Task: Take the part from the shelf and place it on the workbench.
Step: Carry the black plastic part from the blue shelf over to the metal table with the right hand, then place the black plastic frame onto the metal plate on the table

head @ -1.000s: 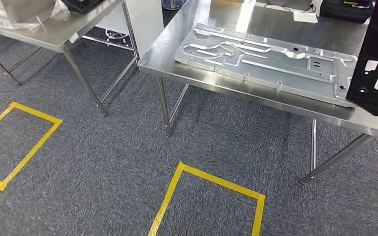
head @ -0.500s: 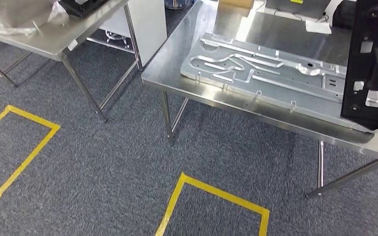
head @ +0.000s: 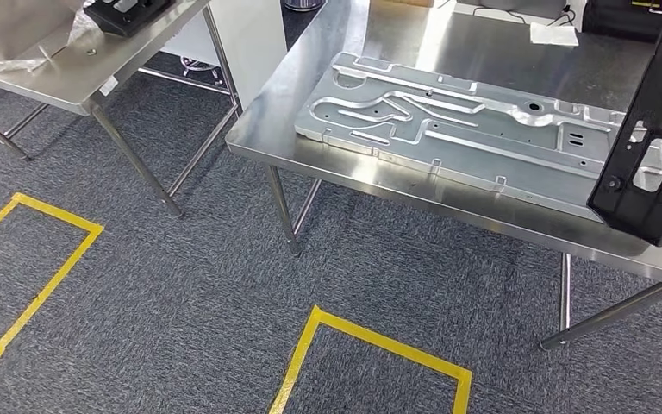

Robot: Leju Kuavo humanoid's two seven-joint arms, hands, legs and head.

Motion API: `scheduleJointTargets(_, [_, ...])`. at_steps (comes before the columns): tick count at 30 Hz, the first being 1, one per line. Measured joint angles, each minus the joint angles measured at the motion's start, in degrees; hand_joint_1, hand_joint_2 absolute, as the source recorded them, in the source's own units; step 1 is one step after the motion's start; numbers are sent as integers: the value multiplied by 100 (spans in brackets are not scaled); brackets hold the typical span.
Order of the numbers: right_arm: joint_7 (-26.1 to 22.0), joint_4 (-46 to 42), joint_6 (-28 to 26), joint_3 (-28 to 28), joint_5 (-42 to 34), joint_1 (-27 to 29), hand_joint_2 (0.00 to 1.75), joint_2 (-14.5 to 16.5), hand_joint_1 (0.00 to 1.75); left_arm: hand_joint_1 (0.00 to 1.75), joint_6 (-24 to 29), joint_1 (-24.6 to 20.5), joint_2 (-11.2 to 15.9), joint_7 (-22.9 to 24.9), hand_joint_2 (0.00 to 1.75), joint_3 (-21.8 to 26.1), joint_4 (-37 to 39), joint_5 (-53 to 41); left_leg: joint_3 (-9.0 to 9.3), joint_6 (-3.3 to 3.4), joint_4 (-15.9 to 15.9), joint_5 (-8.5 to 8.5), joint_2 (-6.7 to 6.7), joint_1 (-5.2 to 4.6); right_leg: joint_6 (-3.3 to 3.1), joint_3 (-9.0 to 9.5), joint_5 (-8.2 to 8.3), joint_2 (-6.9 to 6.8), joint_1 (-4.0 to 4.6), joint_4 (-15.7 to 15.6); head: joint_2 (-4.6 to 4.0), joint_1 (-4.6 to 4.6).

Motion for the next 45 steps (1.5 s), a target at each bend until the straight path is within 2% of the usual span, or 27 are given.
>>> scheduleJointTargets(5, [28,5,0,24,68,-77,175,35,175,0,-48,0,0,-3,175,0,0,0,45,-36,7,-12,10,22,-43,59,-10,-2,24,-1,0,2])
scheduleJointTargets(9, [35,5,42,34,132,-219,175,40,175,0,-52,4,0,-30,175,1,0,1,51,-142,15,-3,15,22,-50,71,0,-2,25,2,0,3])
scheduleJointTargets(11, [51,5,81,38,163,-301,175,40,175,0,-52,5,0,-41,175,2,0,1,50,-161,25,0,17,19,-46,74,8,-1,25,2,0,3])
scheduleJointTargets(16, [194,7,202,64,316,-618,175,39,175,0,-52,11,0,-50,175,3,0,-2,29,-159,66,-1,27,6,-23,75,25,1,11,2,0,5])
scheduleJointTargets(20, [409,2,406,178,527,-1155,175,52,175,0,-52,13,0,-49,175,20,0,1,5,-157,81,-1,28,-10,-7,66,34,-2,-7,-1,0,4])
scheduleJointTargets(26, [750,-152,736,473,811,-1844,175,241,175,0,-58,12,1,6,175,90,0,11,5,-152,93,-5,36,-19,1,72,39,4,-8,-9,0,5])
scheduleJointTargets(34, [832,-237,789,626,861,-2099,175,383,175,0,-86,7,0,6,175,101,0,11,-5,-146,120,-9,36,-23,9,78,44,1,2,-11,0,5])
scheduleJointTargets(36, [840,-241,793,634,886,-2102,175,404,175,0,-126,-5,3,5,175,103,0,12,6,-99,96,-28,50,-34,57,110,61,16,-20,-85,0,2])
scheduleJointTargets(38, [847,-251,770,633,910,-2099,175,401,175,0,-158,-8,-2,4,175,105,-1,10,182,-4,-176,37,80,2,103,180,99,15,-25,-174,0,23])
scheduleJointTargets(39, [847,-254,751,633,919,-2113,175,407,175,0,-165,-1,-9,4,175,106,-2,7,305,49,-358,88,100,20,107,156,78,7,-12,-112,0,36])
scheduleJointTargets(40, [846,-256,729,633,924,-2127,175,406,175,0,-169,8,-15,7,175,107,-2,3,428,78,-508,128,123,42,110,53,14,-4,-2,81,0,58])
scheduleJointTargets(42, [843,-240,703,634,925,-2140,175,422,175,0,-180,23,-29,24,175,107,-2,-6,560,85,-595,90,161,54,145,-357,-204,-13,-9,744,0,79])
scheduleJointTargets(43, [844,-230,698,634,925,-2113,175,422,175,0,-185,31,-34,34,175,107,-2,-8,617,55,-593,40,174,77,177,-552,-245,-18,-28,1020,0,86])
scheduleJointTargets(44, [846,-215,697,634,925,-2076,175,422,175,0,-190,39,-40,44,175,107,-2,-9,687,8,-577,-30,178,111,222,-667,-169,-28,-61,1119,0,87])
scheduleJointTargets(45, [847,-201,696,634,926,-2043,175,422,175,0,-192,47,-45,51,175,107,-1,-10,766,-49,-549,-112,180,154,278,-668,24,-45,-106,990,0,87])
